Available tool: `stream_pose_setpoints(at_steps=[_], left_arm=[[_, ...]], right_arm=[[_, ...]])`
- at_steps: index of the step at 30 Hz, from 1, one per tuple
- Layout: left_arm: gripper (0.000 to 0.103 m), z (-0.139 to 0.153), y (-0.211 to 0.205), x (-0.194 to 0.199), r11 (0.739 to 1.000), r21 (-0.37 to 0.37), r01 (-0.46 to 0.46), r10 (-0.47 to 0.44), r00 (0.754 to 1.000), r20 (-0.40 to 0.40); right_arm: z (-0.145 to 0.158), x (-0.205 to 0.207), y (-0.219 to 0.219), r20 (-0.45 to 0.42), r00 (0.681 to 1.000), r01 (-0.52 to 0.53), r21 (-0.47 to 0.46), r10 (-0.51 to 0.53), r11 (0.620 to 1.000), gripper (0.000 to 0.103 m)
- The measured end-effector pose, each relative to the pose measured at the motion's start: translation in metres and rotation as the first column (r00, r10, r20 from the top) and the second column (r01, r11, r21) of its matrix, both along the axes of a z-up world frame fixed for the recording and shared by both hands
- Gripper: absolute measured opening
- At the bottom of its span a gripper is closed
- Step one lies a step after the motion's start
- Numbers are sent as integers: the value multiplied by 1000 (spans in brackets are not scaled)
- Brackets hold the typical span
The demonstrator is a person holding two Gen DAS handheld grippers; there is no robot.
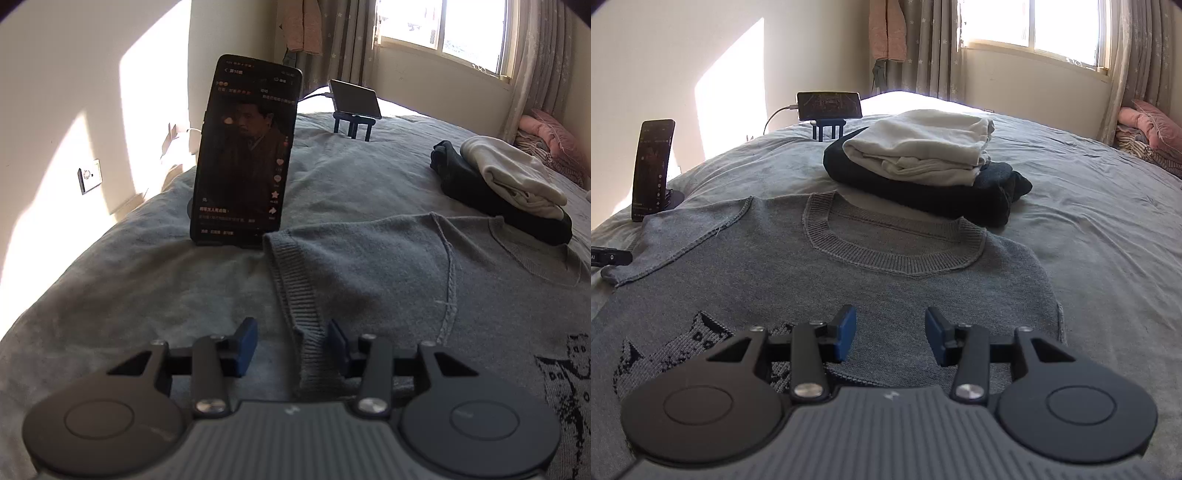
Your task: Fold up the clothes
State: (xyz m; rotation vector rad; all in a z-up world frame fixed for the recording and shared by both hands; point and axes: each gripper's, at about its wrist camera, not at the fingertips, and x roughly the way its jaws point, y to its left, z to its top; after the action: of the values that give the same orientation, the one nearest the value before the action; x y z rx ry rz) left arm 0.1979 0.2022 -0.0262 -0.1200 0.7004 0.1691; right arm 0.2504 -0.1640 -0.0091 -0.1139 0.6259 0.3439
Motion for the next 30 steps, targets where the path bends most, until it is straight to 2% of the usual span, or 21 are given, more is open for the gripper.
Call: stream_pose_setpoints(at_steps=[1,2,4,5,7,9,10,11,13,16,20,25,30], left_arm=[[7,-1,-5,0,1000,15,12,-12,1000,-2],[4,-2,-9,0,999,45,17,-17,1000,-8],[3,-4,-23,-1,984,178,-7,13,999,-32],[3,-2,-25,-1,977,212,-11,20,999,-41],[4,2,-26,-1,969,249,-8,24,998,-64],[9,8,-26,-1,961,275,-10,32,997,-75],[15,14,-26,-2,961,274,-18,36,998,-60],[29,20,-25,-4,962,273,-24,37,998,-41],[42,34,-29,-6,970,243,-14,12,1000,8],[46,47,-45,-3,983,180,47,-53,998,31],[52,57,-77,9,984,98,150,-151,988,4],[55,71,-129,21,960,93,262,-262,965,-20],[55,65,-186,32,930,99,354,-353,935,-26]], right_arm=[[0,0,-2,0,1000,5,1,-5,1000,46],[0,1,-3,1,1000,9,1,-9,1000,46],[0,3,-5,1,1000,14,-2,-14,1000,46],[0,3,-5,1,1000,14,-6,-14,1000,46],[-1,4,-5,4,1000,10,-24,-10,1000,46],[-2,4,-9,3,1000,14,-35,-14,999,47],[-3,4,-11,2,1000,16,-40,-16,999,47],[-4,3,-16,7,1000,23,-39,-23,999,47],[-3,5,-26,13,999,45,-35,-45,998,48],[1,6,-44,12,997,82,-16,-82,996,49],[7,8,-64,3,993,121,-33,-121,992,49],[13,11,-89,-16,985,171,-40,-172,984,50],[7,26,-102,-75,978,194,-21,-195,981,50]])
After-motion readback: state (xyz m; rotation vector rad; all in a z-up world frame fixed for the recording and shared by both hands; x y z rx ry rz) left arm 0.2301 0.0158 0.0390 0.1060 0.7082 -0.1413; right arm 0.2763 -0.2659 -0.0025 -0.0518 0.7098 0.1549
